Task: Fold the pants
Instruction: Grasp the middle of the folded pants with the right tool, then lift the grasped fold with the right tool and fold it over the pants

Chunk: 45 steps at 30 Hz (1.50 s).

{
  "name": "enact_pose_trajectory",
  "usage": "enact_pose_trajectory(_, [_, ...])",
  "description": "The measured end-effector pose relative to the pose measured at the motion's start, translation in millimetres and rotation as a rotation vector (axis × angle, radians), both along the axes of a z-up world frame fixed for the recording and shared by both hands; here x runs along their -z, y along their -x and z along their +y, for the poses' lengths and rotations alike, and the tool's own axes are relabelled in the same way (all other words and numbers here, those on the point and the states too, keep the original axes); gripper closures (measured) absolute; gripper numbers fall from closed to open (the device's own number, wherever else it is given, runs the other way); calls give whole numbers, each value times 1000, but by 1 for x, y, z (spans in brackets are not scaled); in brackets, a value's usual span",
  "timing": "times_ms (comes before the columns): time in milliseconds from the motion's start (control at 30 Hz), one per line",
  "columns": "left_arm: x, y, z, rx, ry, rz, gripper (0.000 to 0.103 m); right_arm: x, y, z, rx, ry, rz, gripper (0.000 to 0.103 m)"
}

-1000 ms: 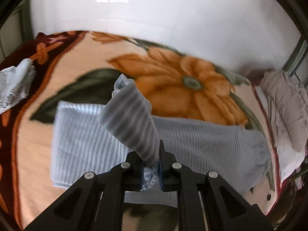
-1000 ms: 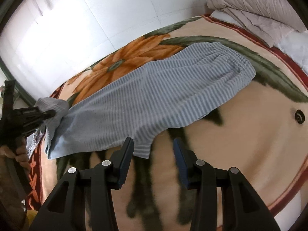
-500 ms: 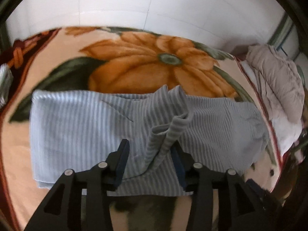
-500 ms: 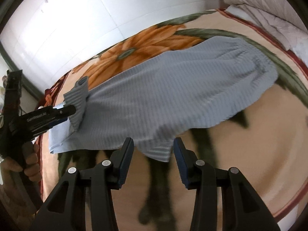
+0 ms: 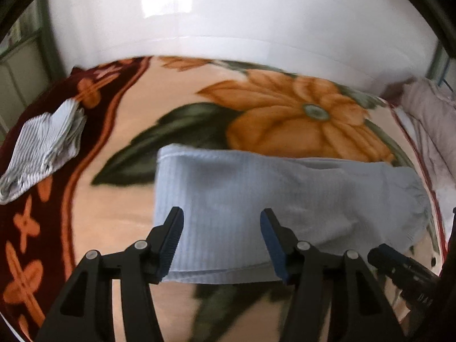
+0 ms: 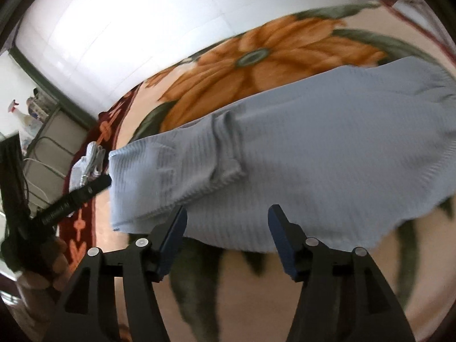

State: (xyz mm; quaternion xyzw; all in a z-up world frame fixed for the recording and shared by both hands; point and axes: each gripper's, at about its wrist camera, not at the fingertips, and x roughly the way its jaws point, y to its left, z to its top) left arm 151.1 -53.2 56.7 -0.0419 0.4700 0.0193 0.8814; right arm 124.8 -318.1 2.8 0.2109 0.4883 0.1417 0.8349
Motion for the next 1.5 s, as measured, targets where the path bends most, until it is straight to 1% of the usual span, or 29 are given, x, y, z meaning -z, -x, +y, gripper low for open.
enact_pose_trajectory(33, [3, 0, 4, -11, 3, 4, 44, 2, -5, 5, -7, -1, 7, 42])
enact_pose_trajectory(200, [22, -2, 20, -39, 35, 38, 44, 10, -27, 21, -3, 59, 20, 42])
enact_pose_trajectory(267, [30, -3, 22, -45, 26, 54, 44, 16, -33, 24, 5, 53, 37, 42])
enact_pose_trajectory(300, [32, -3, 22, -51, 25, 61, 44, 22, -39, 26, 14, 30, 51, 42])
enact_pose_trajectory(333, [35, -4, 23, -58, 29, 71, 44, 22, -39, 26, 14, 30, 51, 42])
enact_pose_trajectory(400, [40, -6, 26, -66, 61, 89, 44, 26, -41, 28, 30, 8, 57, 42])
enact_pose_trajectory(467, [41, -6, 28, -71, 78, 92, 44, 26, -42, 32, 40, -8, 40, 42])
enact_pose_trajectory(533, [40, -6, 28, -70, 76, 87, 44, 23, -41, 36, 39, -20, 5, 43])
enact_pose_trajectory(600, [39, -6, 29, -74, 77, 82, 44, 20, -41, 40, 38, -15, -13, 43])
enact_pose_trajectory(633, [39, -6, 31, -79, 80, 81, 44, 20, -42, 43, 41, -2, -20, 44])
enact_pose_trajectory(667, [39, -6, 31, -82, 83, 80, 44, 21, -44, 45, 41, 8, -18, 54])
enact_pose_trajectory(700, [39, -6, 32, -84, 86, 79, 44, 22, -46, 46, 43, 24, -11, 61])
enact_pose_trajectory(733, [38, -6, 33, -85, 86, 77, 44, 23, -49, 47, 52, 57, 0, 72])
enact_pose_trajectory(767, [37, -5, 33, -85, 80, 70, 44, 24, -51, 47, 55, 77, 6, 79])
enact_pose_trajectory(800, [36, -5, 33, -85, 74, 63, 44, 24, -54, 47, 57, 84, 9, 83])
enact_pose_trajectory(833, [33, -4, 32, -80, 65, 52, 44, 24, -55, 44, 61, 80, 10, 92])
enact_pose_trajectory(867, [31, -3, 32, -75, 61, 43, 44, 22, -55, 41, 66, 72, 5, 93])
enact_pose_trajectory(933, [25, 1, 31, -68, 39, 18, 44, 13, -52, 35, 70, 40, -21, 94])
enact_pose_trajectory(1000, [17, 4, 30, -60, 14, -9, 44, -3, -47, 30, 70, 38, -68, 94])
enact_pose_trajectory(1067, [9, 7, 30, -63, 7, -28, 44, -18, -44, 27, 68, 39, -99, 94])
enact_pose_trajectory(1200, [-1, 8, 33, -73, 19, -38, 44, -50, -40, 18, 57, 65, -157, 94])
enact_pose_trajectory(1300, [-7, 10, 33, -74, 21, -43, 44, -74, -38, 6, 65, 108, -207, 94])
enact_pose_trajectory(1500, [-11, 13, 21, -48, 13, -40, 44, -110, -38, -33, 100, 154, -267, 94])
